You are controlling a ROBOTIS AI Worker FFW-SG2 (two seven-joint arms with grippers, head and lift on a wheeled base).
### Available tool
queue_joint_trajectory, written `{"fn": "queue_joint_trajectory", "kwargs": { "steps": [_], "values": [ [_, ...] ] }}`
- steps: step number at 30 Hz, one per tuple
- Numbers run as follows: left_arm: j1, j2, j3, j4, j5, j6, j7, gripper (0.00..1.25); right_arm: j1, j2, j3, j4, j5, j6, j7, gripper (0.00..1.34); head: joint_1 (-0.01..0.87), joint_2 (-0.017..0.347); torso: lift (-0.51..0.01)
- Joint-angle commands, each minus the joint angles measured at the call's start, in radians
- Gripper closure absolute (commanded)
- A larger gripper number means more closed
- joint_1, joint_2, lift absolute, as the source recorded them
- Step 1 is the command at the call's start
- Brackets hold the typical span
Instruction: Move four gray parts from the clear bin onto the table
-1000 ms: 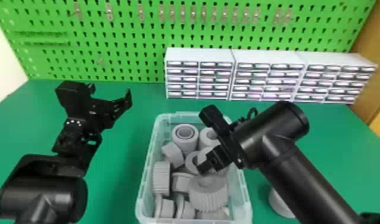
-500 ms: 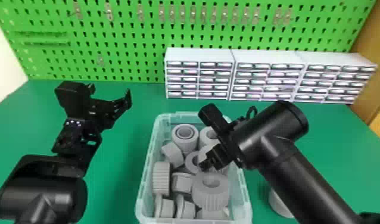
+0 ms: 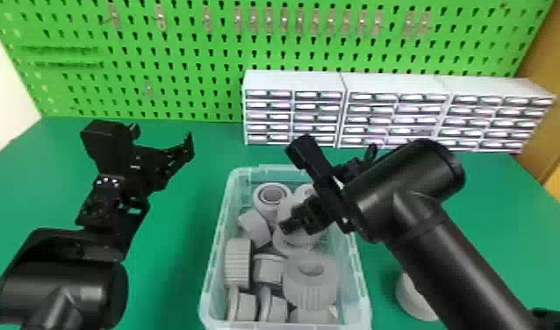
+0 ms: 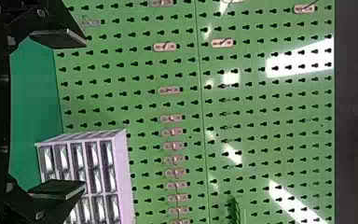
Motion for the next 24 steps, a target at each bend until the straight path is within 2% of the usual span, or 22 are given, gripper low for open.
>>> {"fn": "queue_joint_trajectory", "kwargs": {
  "steps": [1,11,18,24],
  "values": [
    [0.005,0.000,0.004,-0.001,0.000,0.000,0.000,0.21,-0.010,0.005,-0.017,-0.032,-0.002,-0.038,0.000,1.13,0.678,0.034,-0.050],
    [0.011,0.000,0.010,-0.003,0.000,0.000,0.000,0.21,0.013,0.006,-0.159,-0.161,0.067,-0.078,0.000,1.13,0.678,0.034,-0.050],
    [0.012,0.000,0.016,-0.008,0.000,0.000,-0.001,0.21,0.067,-0.004,-0.271,-0.273,0.206,0.051,0.000,1.13,0.678,0.034,-0.050],
    [0.017,0.000,0.024,-0.012,0.000,0.000,-0.005,0.21,0.134,-0.015,-0.379,-0.311,0.239,0.071,0.006,1.13,0.678,0.034,-0.050]
  ]
}}
